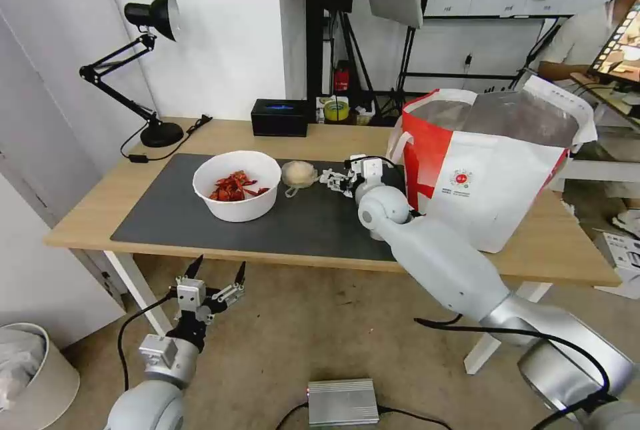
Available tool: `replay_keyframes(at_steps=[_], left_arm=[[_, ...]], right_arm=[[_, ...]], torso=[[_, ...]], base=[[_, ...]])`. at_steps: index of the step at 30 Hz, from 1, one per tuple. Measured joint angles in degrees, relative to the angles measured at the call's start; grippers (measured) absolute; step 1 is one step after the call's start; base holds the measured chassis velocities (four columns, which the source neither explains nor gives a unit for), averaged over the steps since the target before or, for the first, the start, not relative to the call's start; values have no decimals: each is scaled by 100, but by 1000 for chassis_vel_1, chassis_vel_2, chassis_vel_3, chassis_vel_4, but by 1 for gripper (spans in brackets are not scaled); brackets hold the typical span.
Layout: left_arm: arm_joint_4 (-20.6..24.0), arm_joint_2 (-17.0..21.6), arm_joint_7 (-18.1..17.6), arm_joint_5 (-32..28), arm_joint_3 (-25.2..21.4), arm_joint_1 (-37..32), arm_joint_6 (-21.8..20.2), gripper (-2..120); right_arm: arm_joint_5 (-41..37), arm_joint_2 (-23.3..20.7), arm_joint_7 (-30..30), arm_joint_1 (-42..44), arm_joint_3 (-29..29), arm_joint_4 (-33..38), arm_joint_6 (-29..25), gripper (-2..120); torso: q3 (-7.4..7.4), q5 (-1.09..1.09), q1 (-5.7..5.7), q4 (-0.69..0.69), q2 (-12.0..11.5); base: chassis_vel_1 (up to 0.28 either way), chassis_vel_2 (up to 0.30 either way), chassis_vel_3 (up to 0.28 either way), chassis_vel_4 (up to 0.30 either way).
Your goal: Pick up the trash from the table and place it into the takeout bag.
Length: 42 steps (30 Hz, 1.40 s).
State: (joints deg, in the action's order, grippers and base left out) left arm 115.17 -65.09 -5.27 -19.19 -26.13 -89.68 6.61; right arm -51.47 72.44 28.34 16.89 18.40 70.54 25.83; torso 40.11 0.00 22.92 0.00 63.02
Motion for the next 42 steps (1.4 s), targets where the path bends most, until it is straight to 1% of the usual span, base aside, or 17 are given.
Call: replay_keyframes(at_steps=[6,11,20,22,23,25,26,29,30,32,33,35,36,38,39,40,42], left_arm=[[20,-5,-27,4,-13,-42,19,100],[25,-11,-28,8,-24,-81,46,100],[-9,-12,-27,11,-32,-82,103,100],[-29,-23,-26,23,-27,-82,131,100],[-29,-23,-26,23,-27,-82,131,100],[-45,-32,-26,33,-20,-83,165,100],[-45,-32,-26,33,-20,-83,165,100],[-54,-32,-25,34,-19,-75,192,100],[-54,-32,-25,34,-19,-75,192,100],[-63,-30,-26,34,-12,-68,207,100],[-63,-30,-26,34,-12,-68,207,100],[-75,-30,-26,35,13,-59,217,100],[-75,-30,-26,35,13,-59,217,100],[-82,-33,-26,39,38,-54,222,100],[-84,-36,-26,45,57,-50,222,100],[-84,-36,-26,45,57,-50,222,100],[-85,-38,-25,50,81,-41,224,100]], right_arm=[[139,191,-171,-41,-88,-386,-68,100],[275,448,-382,-159,-184,-846,-137,100],[318,573,-415,-183,-192,-998,-120,100],[303,598,-414,-164,-193,-999,-87,92],[303,598,-414,-164,-193,-999,-87,92],[300,607,-396,-135,-195,-997,-58,80],[300,607,-396,-135,-195,-997,-58,80],[280,565,-359,-99,-205,-935,-25,65],[280,565,-359,-99,-205,-935,-25,65],[264,496,-343,-59,-209,-875,-21,56],[264,496,-343,-59,-209,-875,-21,56],[245,425,-325,-15,-238,-810,-24,44],[245,425,-325,-15,-238,-810,-24,44],[210,347,-310,23,-265,-722,-29,36],[176,275,-290,56,-279,-616,-32,29],[176,275,-290,56,-279,-616,-32,29],[103,141,-270,111,-292,-390,-39,20]], torso=[[0,0,0,0,0],[0,0,0,0,0],[0,0,-1,0,0],[0,0,-1,0,0],[0,0,-1,0,0],[0,0,-1,0,0],[0,0,-1,0,0],[-1,0,-1,0,0],[-1,0,-1,0,0],[-1,0,-1,0,1],[-1,0,-1,0,1],[-1,1,-1,1,1],[-1,1,-1,1,1],[-1,0,-1,1,1],[0,1,-1,0,1],[0,1,-1,0,1],[0,1,0,-1,0]], base=[[0,0,0,0],[0,0,0,0],[0,0,0,0],[0,0,0,0],[0,0,0,0],[0,0,0,0],[0,0,0,0],[0,0,0,0],[0,0,0,0],[0,0,0,0],[0,0,0,0],[0,0,0,0],[0,0,0,0],[0,0,0,0],[0,0,0,0],[0,0,0,0],[0,0,0,0]])
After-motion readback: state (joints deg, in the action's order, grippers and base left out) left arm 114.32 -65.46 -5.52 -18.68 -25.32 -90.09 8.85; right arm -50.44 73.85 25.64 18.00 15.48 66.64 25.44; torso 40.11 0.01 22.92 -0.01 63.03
